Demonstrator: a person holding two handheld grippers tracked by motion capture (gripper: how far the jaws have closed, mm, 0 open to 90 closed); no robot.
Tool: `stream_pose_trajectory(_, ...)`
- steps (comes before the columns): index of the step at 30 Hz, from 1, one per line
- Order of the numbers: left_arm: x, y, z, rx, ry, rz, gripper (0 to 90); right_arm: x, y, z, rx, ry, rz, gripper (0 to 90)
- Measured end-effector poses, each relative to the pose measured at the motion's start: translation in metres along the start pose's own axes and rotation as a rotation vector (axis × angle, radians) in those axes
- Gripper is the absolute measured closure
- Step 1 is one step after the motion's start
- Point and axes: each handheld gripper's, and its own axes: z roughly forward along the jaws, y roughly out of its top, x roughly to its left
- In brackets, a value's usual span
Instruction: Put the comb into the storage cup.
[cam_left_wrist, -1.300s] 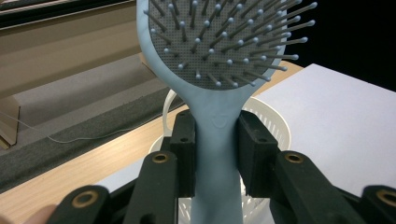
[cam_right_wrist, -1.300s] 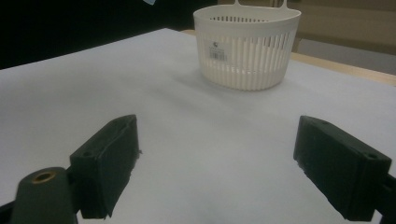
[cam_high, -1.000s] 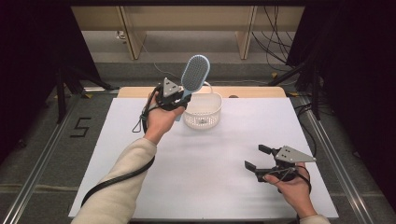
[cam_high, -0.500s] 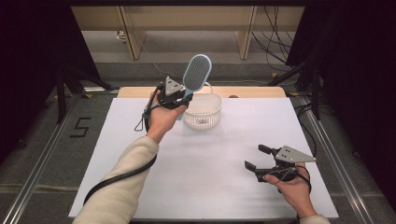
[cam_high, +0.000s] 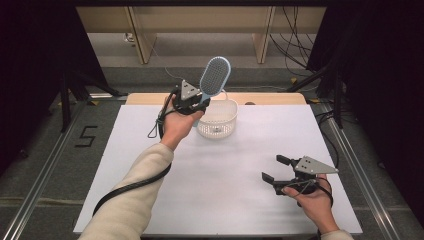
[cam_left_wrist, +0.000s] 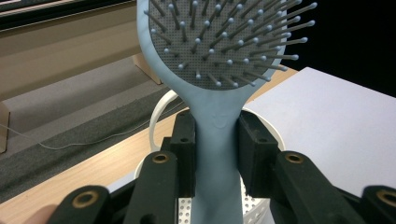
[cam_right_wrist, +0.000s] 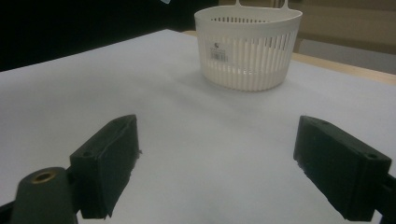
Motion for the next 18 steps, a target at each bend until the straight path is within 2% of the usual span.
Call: stream_pose_trajectory(18, 0.0012, 0.0070, 0.0064, -0.005, -0.007, 0.002, 69.9, 0.0000, 0.0001, -0.0002, -0.003, 0.000, 0.002, 15.2)
